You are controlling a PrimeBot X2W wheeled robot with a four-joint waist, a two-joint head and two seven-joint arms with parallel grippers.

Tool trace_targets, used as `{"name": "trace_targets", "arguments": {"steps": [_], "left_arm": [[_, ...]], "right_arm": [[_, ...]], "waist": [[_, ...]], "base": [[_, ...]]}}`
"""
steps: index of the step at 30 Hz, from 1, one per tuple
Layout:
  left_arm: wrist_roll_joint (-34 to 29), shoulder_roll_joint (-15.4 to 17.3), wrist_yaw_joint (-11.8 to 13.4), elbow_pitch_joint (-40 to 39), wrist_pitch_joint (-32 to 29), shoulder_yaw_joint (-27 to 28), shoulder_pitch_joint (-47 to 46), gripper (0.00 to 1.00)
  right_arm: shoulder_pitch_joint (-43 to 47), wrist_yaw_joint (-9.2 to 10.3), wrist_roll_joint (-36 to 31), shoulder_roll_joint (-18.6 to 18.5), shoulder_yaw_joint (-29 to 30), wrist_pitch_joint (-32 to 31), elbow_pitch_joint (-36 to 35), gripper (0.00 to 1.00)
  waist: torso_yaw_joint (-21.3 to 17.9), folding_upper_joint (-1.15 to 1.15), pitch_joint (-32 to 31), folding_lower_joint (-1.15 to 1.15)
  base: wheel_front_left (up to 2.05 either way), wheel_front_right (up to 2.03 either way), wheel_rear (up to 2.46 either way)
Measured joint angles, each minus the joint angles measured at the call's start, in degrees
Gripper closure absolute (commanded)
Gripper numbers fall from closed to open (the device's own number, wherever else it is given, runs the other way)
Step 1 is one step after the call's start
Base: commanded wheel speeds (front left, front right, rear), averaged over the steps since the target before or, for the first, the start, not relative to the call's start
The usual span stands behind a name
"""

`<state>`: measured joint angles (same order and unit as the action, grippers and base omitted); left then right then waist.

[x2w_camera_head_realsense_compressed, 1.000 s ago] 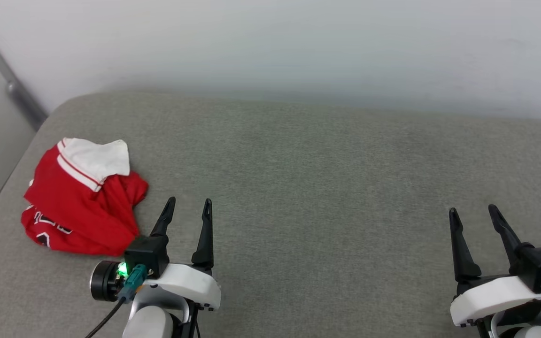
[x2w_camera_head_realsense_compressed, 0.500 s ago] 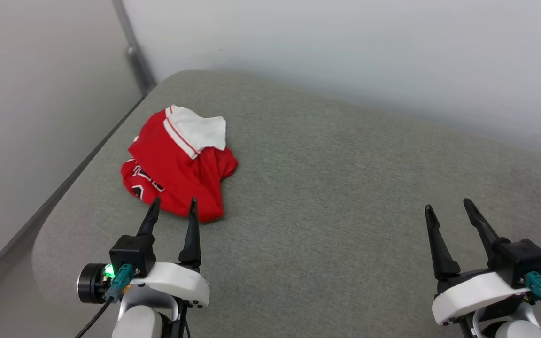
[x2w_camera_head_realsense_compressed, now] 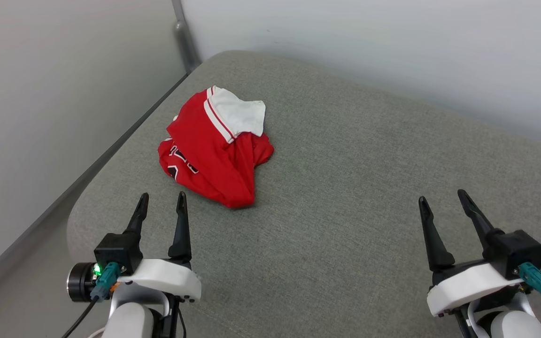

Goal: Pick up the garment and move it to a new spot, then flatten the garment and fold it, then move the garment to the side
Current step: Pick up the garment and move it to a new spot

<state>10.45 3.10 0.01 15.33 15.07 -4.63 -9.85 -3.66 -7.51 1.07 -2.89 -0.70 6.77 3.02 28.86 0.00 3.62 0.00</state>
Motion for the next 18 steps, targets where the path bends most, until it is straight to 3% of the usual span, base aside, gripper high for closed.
{"name": "trace_targets", "arguments": {"steps": [3,8,11,14,18], "left_arm": [[0.27,-0.02,-0.14,-0.04,0.00,0.54,-1.16,0.00],[2.59,0.19,-2.55,1.44,0.00,1.74,-6.35,0.00],[3.38,2.34,-3.56,3.79,-0.97,2.60,-12.18,0.00],[4.94,4.82,-4.46,6.69,-6.32,3.48,-18.85,0.00],[9.46,8.61,-6.11,11.05,-18.33,4.38,-27.33,0.00]], "right_arm": [[-0.97,0.00,-0.49,-0.01,-0.40,-0.34,-0.36,0.00],[-2.70,0.00,-1.41,0.00,-1.16,-1.27,-1.24,0.00],[-3.91,0.00,-1.77,0.00,-1.60,-1.77,-1.89,0.00],[-5.58,0.00,-2.37,0.00,-2.01,-2.04,-2.42,0.00],[-7.92,0.00,-2.75,0.01,-2.12,-2.45,-3.35,0.00]], "waist": [[-0.19,0.00,1.04,0.00],[-1.24,0.00,3.22,0.00],[-2.35,0.00,4.83,0.00],[-3.61,0.00,6.88,0.00],[-5.54,0.00,10.44,0.00]], "base": [[0.00,0.00,0.00],[0.00,0.00,0.00],[0.00,0.00,0.00],[0.00,0.00,0.00],[0.00,0.00,0.00]]}}
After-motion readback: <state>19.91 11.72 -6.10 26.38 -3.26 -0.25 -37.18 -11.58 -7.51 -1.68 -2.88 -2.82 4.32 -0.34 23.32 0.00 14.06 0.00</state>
